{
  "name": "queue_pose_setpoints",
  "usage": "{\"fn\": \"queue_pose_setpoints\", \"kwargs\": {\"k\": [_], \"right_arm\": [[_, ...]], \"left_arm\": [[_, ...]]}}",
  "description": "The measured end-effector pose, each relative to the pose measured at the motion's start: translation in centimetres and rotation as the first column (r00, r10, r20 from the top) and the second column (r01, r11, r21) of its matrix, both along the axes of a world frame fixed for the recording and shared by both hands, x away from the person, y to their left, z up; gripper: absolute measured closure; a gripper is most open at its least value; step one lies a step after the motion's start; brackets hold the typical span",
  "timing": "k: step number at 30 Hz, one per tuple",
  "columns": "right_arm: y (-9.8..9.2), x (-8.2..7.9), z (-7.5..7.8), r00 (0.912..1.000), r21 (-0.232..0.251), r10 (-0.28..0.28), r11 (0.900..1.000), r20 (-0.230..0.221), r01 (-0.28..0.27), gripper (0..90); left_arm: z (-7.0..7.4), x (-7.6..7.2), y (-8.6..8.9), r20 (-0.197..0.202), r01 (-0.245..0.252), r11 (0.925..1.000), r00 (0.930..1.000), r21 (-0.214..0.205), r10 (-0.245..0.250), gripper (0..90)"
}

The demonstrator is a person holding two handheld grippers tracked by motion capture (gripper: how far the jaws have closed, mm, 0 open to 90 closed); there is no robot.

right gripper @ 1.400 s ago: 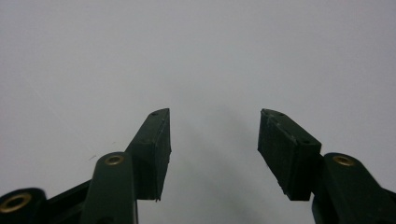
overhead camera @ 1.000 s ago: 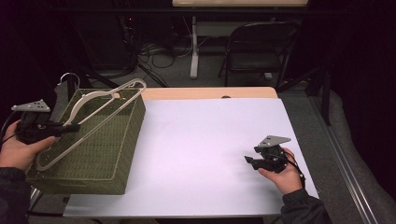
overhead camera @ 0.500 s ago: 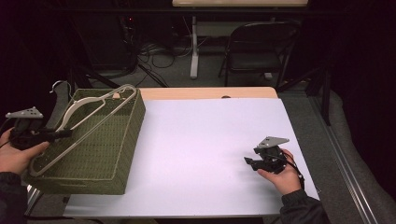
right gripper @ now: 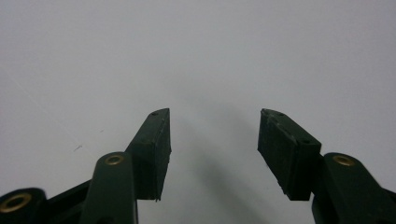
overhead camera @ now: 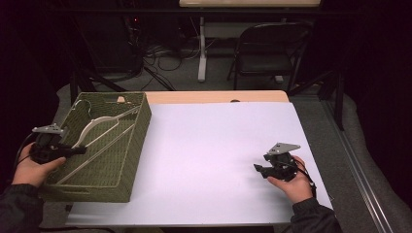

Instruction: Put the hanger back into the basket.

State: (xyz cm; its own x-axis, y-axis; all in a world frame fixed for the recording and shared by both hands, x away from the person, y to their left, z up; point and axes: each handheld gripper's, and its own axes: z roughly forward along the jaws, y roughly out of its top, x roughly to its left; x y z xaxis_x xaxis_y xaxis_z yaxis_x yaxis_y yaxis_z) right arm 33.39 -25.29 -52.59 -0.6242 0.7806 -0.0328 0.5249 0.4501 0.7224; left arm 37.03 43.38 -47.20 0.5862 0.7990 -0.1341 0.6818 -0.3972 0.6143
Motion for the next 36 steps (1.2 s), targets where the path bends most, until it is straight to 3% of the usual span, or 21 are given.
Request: {"fn": "queue_pose_setpoints", "kwargs": {"k": [6, 13, 16, 18, 19, 20, 22, 24, 26, 27, 30, 33, 36], "right_arm": [[0.1, -0.1, -0.2, 1.0, 0.0, 0.003, 1.0, -0.001, -0.003, 44.1], [0.0, -0.1, -0.3, 1.0, 0.004, -0.002, 1.0, -0.001, 0.002, 44.1], [-0.1, -0.2, -0.3, 1.0, 0.008, -0.002, 1.0, -0.004, 0.002, 44.0], [-0.2, -0.2, -0.2, 0.9999, -0.003, -0.005, 1.0, -0.013, 0.005, 44.0], [-0.2, -0.2, -0.4, 1.0, 0.01, -0.005, 0.9999, -0.001, 0.005, 44.0], [-0.2, -0.2, -0.4, 1.0, 0.01, -0.005, 0.9999, -0.001, 0.005, 44.0], [-0.2, -0.2, -0.4, 1.0, 0.011, -0.007, 0.9999, -0.003, 0.007, 44.0], [-0.2, -0.2, -0.4, 1.0, 0.012, -0.009, 0.9999, 0.002, 0.009, 44.0], [-0.2, -0.2, -0.4, 0.9999, 0.014, -0.013, 0.9998, 0.004, 0.013, 43.9], [-0.2, -0.2, -0.3, 0.9999, 0.015, -0.013, 0.9998, 0.005, 0.013, 43.9], [-0.2, -0.3, -0.3, 0.9999, 0.015, -0.012, 0.9998, 0.01, 0.012, 43.9], [-0.2, -0.3, -0.3, 0.9998, 0.015, -0.013, 0.9998, 0.012, 0.013, 43.8], [-0.2, -0.3, -0.1, 0.9999, 0.001, -0.014, 0.9999, 0.009, 0.014, 43.6]], "left_arm": [[-0.7, 0.1, -0.1, -0.016, -0.013, 0.9995, 0.9998, 0.028, 0.014, 86.7], [-1.5, 0.5, -0.4, -0.093, -0.024, 0.9949, 0.9951, 0.098, 0.033, 86.1], [-1.4, 0.6, -0.3, -0.09, -0.043, 0.994, 0.9946, 0.1, 0.052, 84.1], [-1.1, 0.5, 0.0, -0.058, -0.062, 0.995, 0.996, 0.077, 0.067, 79.7], [-0.7, 0.2, 0.3, -0.013, -0.091, 0.994, 0.9957, 0.062, 0.092, 67.8], [-0.7, 0.2, 0.3, -0.013, -0.091, 0.994, 0.9957, 0.062, 0.092, 63.6], [0.0, -0.3, 0.7, 0.048, -0.123, 0.9907, 0.9916, 0.06, 0.12, 58.9], [1.0, -1.0, 1.3, 0.131, -0.164, 0.9864, 0.978, 0.005, 0.162, 50.0], [1.9, -1.7, 1.8, 0.164, -0.194, 0.9805, 0.9667, -0.027, 0.196, 46.1], [2.5, -2.2, 2.1, 0.19, -0.216, 0.9751, 0.9564, -0.05, 0.222, 44.8], [3.8, -3.5, 2.2, 0.25, -0.241, 0.9689, 0.936, -0.055, 0.247, 42.1], [4.8, -4.7, 1.4, 0.269, -0.225, 0.9718, 0.9339, -0.07, 0.236, 42.1], [5.0, -5.8, -0.2, 0.265, -0.213, 0.9744, 0.9378, -0.073, 0.224, 42.1]]}}
